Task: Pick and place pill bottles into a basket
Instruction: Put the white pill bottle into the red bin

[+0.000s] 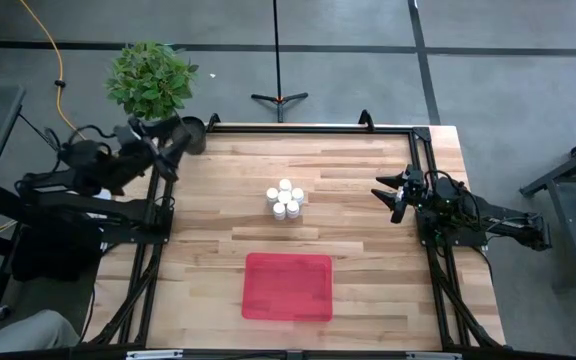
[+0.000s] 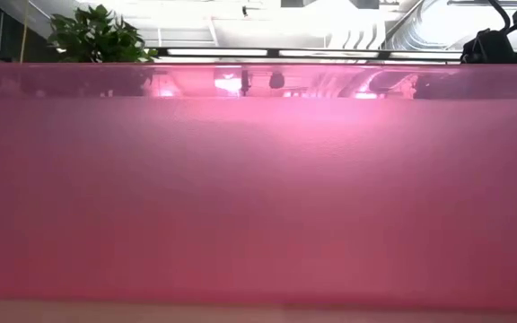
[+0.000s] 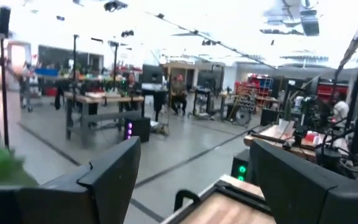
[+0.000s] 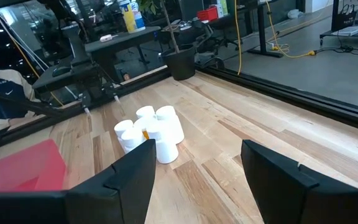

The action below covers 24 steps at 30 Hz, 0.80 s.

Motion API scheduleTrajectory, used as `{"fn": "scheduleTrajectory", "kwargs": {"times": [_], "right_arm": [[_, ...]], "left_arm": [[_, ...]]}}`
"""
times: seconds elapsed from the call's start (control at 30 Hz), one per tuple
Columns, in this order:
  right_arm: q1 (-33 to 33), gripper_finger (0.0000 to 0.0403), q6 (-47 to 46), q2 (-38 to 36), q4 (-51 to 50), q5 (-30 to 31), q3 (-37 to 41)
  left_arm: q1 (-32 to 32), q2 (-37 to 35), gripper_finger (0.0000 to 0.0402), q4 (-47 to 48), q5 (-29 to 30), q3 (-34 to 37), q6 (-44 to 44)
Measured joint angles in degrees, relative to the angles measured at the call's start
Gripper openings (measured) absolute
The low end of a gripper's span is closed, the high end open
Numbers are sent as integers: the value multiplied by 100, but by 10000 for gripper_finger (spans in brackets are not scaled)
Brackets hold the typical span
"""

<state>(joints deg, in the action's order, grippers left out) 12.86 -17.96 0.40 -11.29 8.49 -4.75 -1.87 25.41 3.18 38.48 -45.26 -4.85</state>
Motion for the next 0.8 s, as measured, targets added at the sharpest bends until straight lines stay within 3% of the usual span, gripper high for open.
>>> {"fn": "scheduleTrajectory", "kwargs": {"times": [0.23,0.43,0.6,0.8], "right_arm": [[-1,226,0,2,-4,-4,0],[0,226,0,2,-7,17,0],[0,226,0,30,-9,19,0],[-2,226,0,111,-13,11,0]], "left_arm": [[0,81,337,17,-160,-491,-231],[0,449,335,669,-420,-1213,-99],[-2,1001,312,1848,-798,-2374,-212],[-2,1703,276,3541,-813,-4079,-658]]}}
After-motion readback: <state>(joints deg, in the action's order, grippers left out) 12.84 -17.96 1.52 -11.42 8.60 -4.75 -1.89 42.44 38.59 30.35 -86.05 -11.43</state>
